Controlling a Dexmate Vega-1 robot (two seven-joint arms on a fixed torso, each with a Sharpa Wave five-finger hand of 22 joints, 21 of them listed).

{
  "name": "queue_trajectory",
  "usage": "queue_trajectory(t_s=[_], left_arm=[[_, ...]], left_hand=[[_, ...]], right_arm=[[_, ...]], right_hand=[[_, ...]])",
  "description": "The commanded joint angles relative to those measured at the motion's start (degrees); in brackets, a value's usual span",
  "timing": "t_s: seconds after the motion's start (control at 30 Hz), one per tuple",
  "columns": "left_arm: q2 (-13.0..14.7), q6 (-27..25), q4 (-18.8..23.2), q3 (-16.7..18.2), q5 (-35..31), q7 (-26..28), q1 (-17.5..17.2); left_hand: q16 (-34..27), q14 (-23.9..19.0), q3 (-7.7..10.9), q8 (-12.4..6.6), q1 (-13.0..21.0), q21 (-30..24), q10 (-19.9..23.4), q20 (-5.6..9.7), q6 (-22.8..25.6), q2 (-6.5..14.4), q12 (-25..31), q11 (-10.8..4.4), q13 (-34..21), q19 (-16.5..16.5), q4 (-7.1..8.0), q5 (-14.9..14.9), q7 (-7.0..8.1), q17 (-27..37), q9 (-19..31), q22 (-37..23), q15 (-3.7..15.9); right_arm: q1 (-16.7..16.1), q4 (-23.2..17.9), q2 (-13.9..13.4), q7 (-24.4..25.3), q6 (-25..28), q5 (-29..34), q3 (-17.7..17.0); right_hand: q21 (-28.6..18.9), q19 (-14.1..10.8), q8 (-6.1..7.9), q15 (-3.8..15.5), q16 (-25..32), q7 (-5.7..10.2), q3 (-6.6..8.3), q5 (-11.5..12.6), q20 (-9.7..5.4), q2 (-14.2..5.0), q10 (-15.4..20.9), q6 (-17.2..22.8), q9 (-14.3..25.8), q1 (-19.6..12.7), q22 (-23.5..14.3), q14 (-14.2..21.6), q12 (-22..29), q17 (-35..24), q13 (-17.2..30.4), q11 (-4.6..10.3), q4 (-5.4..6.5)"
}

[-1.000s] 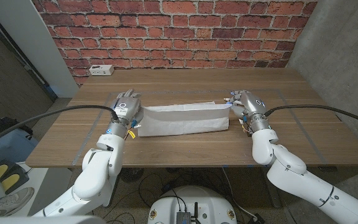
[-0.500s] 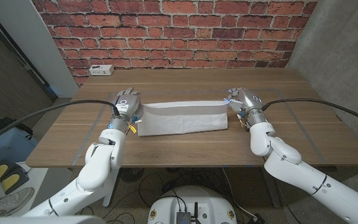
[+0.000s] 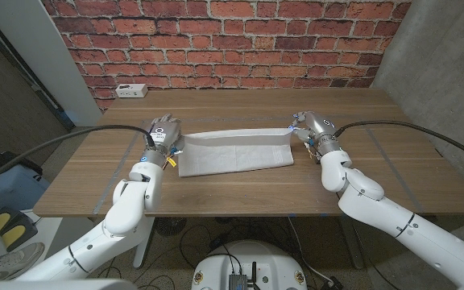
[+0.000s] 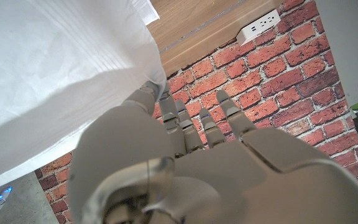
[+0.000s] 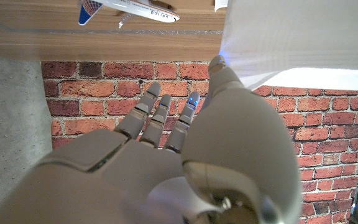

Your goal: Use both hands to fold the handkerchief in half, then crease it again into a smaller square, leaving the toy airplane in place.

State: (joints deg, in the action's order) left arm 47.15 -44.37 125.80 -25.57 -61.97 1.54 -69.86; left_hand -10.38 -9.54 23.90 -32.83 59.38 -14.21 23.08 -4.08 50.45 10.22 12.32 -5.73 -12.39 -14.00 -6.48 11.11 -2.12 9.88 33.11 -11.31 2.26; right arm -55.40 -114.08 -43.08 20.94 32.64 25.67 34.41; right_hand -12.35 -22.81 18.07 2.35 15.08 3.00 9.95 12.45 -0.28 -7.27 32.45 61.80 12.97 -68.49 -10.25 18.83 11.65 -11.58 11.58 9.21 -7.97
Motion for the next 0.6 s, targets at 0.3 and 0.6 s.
queue_trajectory(t_s=[0.3,0.6], left_arm=[[1.8,-1.3,-3.6,-4.4,4.5,0.5,6.1],[2.1,-2.8,-4.0,-6.2,4.7,0.5,7.6]], left_hand=[[-0.4,-0.4,-0.10,-0.43,1.1,-0.5,0.7,0.38,1.3,0.1,0.3,-0.14,-0.3,-0.4,-0.35,0.0,0.57,0.1,0.0,-0.3,0.96],[-0.3,-0.4,-0.25,-0.29,1.2,-0.5,0.7,0.47,1.3,0.0,0.3,-0.21,-0.2,-0.4,-0.53,-0.2,0.45,0.0,-0.4,-0.2,0.96]], right_arm=[[6.4,5.5,1.0,-3.3,-0.8,-1.0,3.1],[8.1,7.0,1.0,-4.5,-1.0,-1.1,4.2]], right_hand=[[0.2,0.0,-0.22,8.62,0.2,0.16,-0.41,-0.3,0.08,-0.35,0.3,0.2,0.1,0.0,-0.2,0.2,0.0,-0.4,0.2,0.05,-0.02],[0.2,0.0,-0.29,8.50,0.2,0.23,-0.52,-0.4,0.13,-0.43,0.1,0.0,0.1,0.1,-0.2,0.1,-0.1,-0.4,0.2,-0.01,0.07]])
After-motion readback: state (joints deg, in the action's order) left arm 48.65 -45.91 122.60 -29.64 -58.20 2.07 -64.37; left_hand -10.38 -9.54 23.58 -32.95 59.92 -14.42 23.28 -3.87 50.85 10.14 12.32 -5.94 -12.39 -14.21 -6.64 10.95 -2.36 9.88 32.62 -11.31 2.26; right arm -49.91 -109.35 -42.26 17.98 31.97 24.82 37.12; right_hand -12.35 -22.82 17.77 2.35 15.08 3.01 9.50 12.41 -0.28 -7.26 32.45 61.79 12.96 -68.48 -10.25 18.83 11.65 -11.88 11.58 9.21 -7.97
